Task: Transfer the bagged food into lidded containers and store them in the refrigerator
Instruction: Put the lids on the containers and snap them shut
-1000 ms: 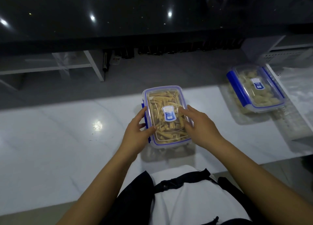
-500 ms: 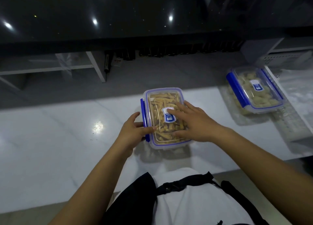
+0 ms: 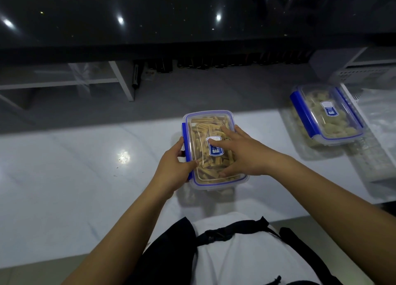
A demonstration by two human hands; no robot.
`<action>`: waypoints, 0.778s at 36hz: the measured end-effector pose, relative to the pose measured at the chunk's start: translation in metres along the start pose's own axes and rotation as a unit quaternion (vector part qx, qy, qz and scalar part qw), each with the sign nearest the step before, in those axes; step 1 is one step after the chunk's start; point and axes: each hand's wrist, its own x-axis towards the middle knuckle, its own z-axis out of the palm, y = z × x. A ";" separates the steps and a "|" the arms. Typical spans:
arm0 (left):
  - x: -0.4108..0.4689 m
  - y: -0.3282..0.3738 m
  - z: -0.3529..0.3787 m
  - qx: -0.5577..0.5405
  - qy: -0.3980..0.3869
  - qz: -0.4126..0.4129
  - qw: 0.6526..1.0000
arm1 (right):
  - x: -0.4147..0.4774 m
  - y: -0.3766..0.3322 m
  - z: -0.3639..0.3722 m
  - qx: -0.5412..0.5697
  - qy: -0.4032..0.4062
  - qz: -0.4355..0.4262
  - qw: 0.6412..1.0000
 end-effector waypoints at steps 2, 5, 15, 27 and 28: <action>0.001 -0.002 0.001 0.013 0.003 0.010 1.000 | 0.002 0.000 0.000 -0.005 -0.004 0.004 1.000; 0.004 -0.005 0.002 0.015 0.007 0.012 1.000 | 0.003 0.001 0.001 -0.005 -0.001 0.004 1.000; 0.003 -0.010 0.003 -0.034 0.000 0.005 0.999 | -0.007 0.022 0.037 0.430 0.202 0.107 0.873; 0.004 -0.013 0.002 -0.034 -0.004 0.008 0.999 | 0.009 0.046 0.009 0.506 0.082 0.247 0.822; 0.004 -0.013 0.001 -0.033 -0.005 0.006 0.999 | 0.011 0.045 0.008 0.500 0.082 0.249 0.826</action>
